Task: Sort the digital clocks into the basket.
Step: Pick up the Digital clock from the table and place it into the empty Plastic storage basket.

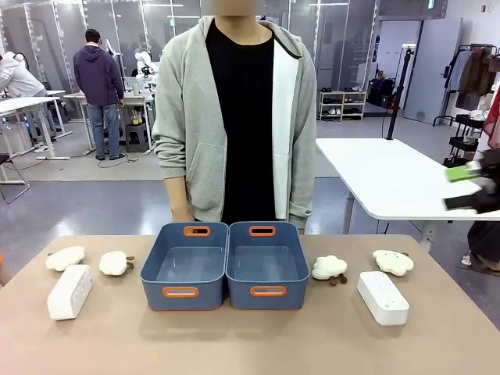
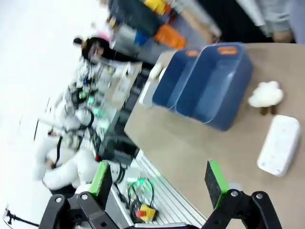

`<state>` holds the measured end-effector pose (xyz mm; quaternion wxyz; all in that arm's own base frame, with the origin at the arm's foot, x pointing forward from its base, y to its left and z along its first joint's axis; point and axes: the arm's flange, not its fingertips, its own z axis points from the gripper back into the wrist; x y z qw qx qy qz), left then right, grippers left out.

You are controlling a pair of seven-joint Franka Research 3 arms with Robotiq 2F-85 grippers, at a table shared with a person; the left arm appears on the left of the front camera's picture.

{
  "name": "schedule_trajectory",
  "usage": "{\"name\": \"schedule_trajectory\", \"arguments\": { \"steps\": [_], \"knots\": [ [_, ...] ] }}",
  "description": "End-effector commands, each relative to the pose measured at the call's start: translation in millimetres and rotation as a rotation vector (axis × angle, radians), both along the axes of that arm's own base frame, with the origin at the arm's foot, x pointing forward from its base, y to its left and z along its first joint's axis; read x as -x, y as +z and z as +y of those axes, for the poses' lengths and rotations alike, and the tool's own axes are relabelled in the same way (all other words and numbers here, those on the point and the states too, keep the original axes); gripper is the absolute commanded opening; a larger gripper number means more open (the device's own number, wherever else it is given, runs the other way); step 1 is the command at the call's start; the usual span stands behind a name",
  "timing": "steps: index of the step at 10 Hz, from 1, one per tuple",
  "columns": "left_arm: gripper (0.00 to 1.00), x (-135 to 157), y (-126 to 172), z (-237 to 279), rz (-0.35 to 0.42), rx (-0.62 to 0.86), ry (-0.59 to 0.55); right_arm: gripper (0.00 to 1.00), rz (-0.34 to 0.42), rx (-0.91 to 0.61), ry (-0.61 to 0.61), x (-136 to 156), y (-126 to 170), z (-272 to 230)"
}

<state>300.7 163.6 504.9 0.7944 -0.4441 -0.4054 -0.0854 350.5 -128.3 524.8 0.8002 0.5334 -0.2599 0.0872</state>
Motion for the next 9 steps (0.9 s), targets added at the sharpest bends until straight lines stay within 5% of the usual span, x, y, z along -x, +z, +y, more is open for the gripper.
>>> {"name": "schedule_trajectory", "arguments": {
  "steps": [1, 5, 6, 9],
  "knots": [
    [1.00, 58, -42, 3, 0.007, 0.066, 0.129, 1.00, -0.024, -0.067, -0.138, 18, -16, -23],
    [1.00, 70, -36, 25, 0.052, 0.051, 0.254, 1.00, 0.059, -0.138, -0.259, 21, -52, -57],
    [1.00, 53, -20, 76, 0.050, 0.081, 0.236, 1.00, 0.049, -0.111, -0.240, 31, -37, -66],
    [1.00, 53, -20, 76, 0.050, 0.081, 0.236, 1.00, 0.049, -0.111, -0.240, 31, -37, -66]
  ]
}}
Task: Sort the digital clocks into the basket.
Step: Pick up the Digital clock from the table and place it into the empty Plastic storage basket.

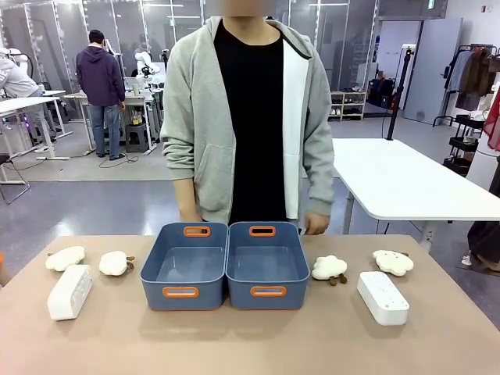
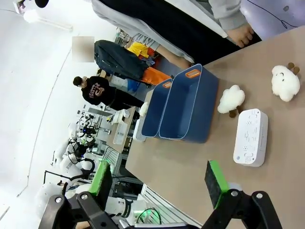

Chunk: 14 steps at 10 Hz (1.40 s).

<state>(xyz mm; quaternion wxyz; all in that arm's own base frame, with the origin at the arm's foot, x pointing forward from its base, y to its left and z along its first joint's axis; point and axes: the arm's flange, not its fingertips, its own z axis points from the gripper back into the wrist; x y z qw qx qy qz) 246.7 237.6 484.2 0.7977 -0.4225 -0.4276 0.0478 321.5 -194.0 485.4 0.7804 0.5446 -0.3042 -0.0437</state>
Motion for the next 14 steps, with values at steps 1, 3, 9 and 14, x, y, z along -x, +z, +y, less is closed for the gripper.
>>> {"name": "schedule_trajectory", "arguments": {
  "steps": [1, 3, 9, 14],
  "knots": [
    [1.00, -1.4, 0.4, 2.1, -0.034, 0.003, -0.013, 1.00, -0.012, 0.005, 0.008, 2.2, 2.7, 0.0],
    [1.00, -1.4, 0.4, 2.1, -0.034, 0.003, -0.013, 1.00, -0.012, 0.005, 0.008, 2.2, 2.7, 0.0],
    [1.00, -1.4, 0.4, 2.1, -0.034, 0.003, -0.013, 1.00, -0.012, 0.005, 0.008, 2.2, 2.7, 0.0],
    [1.00, -1.4, 0.4, 2.1, -0.034, 0.003, -0.013, 1.00, -0.012, 0.005, 0.008, 2.2, 2.7, 0.0]
  ]
}}
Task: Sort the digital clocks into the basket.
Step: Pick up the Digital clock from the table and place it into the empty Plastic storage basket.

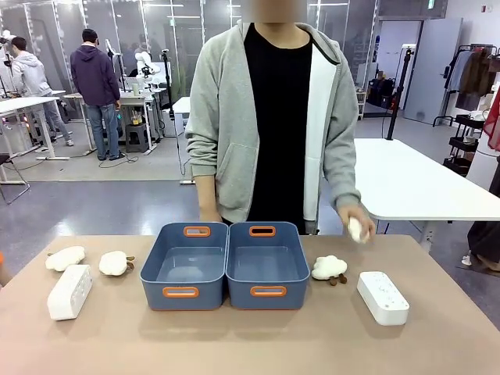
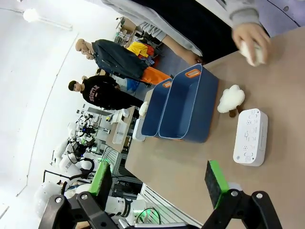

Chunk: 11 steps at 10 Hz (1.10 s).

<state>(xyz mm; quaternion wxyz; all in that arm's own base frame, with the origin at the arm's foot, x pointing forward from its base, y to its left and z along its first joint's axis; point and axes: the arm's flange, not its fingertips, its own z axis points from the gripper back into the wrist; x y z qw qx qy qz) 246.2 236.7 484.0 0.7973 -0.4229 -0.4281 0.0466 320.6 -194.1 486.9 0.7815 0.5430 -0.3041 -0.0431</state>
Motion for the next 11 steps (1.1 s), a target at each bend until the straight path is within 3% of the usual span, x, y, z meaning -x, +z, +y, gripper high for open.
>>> {"name": "schedule_trajectory", "arguments": {
  "steps": [1, 11],
  "knots": [
    [1.00, -2.0, 0.7, 3.1, -0.032, 0.003, -0.011, 1.00, -0.012, 0.001, 0.008, 1.3, 1.2, 0.2],
    [1.00, -2.0, 0.7, 3.1, -0.032, 0.003, -0.011, 1.00, -0.012, 0.001, 0.008, 1.3, 1.2, 0.2]
  ]
}}
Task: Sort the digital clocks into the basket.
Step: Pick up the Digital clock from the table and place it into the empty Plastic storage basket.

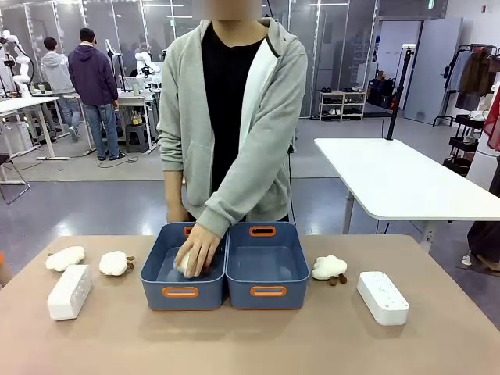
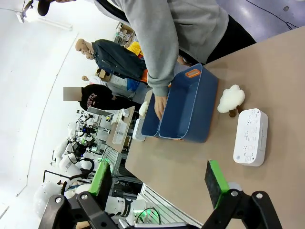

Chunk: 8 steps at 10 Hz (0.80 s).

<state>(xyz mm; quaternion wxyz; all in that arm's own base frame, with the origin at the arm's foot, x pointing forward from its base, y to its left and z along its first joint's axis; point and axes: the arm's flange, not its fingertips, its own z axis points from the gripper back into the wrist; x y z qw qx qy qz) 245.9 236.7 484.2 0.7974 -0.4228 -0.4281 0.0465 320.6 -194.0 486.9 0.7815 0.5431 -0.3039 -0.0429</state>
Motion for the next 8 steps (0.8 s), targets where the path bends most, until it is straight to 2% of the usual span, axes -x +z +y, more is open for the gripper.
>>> {"name": "schedule_trajectory", "arguments": {
  "steps": [1, 2, 3, 4, 5, 8],
  "knots": [
    [1.00, -2, 0, 3, -0.031, 0.003, -0.011, 1.00, -0.012, 0.001, 0.007, 1, 1, 0],
    [1.00, -2, 0, 3, -0.031, 0.003, -0.011, 1.00, -0.012, 0.001, 0.007, 1, 1, 0],
    [1.00, 0, 0, 0, 0.000, 0.000, 0.000, 1.00, -0.012, 0.001, 0.007, 1, 1, 0],
    [1.00, -6, 14, -11, 0.089, -0.094, -0.015, 1.00, -0.012, 0.001, 0.007, 1, 1, 0],
    [1.00, -23, 29, -26, 0.146, -0.252, -0.037, 1.00, -0.012, 0.001, 0.007, 1, 1, 0],
    [1.00, -87, 49, -71, 0.308, -0.518, -0.103, 1.00, -0.012, 0.001, 0.007, 1, 1, 0]
  ]
}}
